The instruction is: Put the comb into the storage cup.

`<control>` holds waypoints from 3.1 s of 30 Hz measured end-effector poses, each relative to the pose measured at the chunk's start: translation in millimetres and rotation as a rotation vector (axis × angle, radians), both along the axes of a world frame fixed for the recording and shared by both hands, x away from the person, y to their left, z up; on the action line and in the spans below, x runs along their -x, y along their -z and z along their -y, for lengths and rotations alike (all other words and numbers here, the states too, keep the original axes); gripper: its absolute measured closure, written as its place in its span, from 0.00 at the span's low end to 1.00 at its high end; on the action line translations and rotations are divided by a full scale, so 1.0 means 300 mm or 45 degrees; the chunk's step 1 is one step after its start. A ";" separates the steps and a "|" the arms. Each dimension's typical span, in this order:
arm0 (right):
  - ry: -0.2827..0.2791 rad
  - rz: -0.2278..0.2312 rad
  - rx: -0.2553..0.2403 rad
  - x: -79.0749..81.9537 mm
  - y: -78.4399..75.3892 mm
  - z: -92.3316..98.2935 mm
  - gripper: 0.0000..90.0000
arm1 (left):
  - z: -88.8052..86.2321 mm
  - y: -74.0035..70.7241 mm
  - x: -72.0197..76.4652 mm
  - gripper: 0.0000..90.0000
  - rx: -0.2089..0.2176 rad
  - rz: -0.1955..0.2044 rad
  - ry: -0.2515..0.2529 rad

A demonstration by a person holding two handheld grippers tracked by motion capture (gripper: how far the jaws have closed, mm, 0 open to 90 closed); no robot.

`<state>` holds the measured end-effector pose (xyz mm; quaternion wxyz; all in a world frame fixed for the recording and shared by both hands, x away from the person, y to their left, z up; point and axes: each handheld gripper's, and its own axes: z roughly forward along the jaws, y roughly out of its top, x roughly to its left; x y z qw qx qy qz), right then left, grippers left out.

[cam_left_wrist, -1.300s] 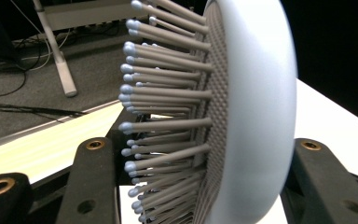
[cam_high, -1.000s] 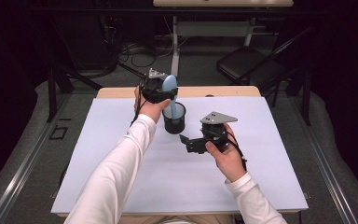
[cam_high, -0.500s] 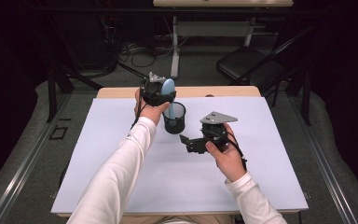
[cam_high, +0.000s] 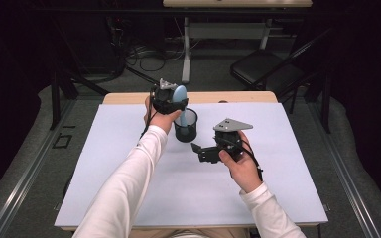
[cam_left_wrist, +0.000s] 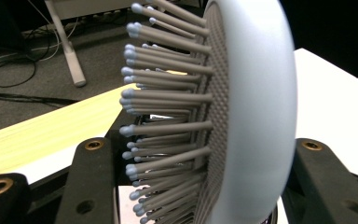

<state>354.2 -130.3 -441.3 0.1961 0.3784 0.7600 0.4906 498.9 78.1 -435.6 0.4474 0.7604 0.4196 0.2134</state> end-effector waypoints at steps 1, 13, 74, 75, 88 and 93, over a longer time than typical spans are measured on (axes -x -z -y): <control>0.001 0.000 0.000 0.000 0.000 0.000 0.03 | 0.001 0.000 0.000 0.53 -0.001 0.002 0.005; 0.000 -0.001 0.000 0.000 0.000 -0.001 0.03 | 0.016 0.000 0.005 0.53 -0.023 0.013 0.019; -0.008 -0.002 0.013 0.000 0.004 -0.006 0.03 | 0.014 0.009 0.000 0.15 0.080 -0.052 -0.030; -0.008 -0.003 0.012 0.000 0.004 -0.006 0.03 | 0.014 0.009 0.000 0.14 0.086 -0.048 -0.033; -0.009 0.001 0.013 0.000 0.003 -0.006 0.03 | 0.021 0.015 0.000 0.01 0.037 -0.048 -0.018; -0.008 0.001 0.011 0.000 0.003 -0.005 0.03 | 0.021 0.014 0.000 0.01 0.038 -0.046 -0.033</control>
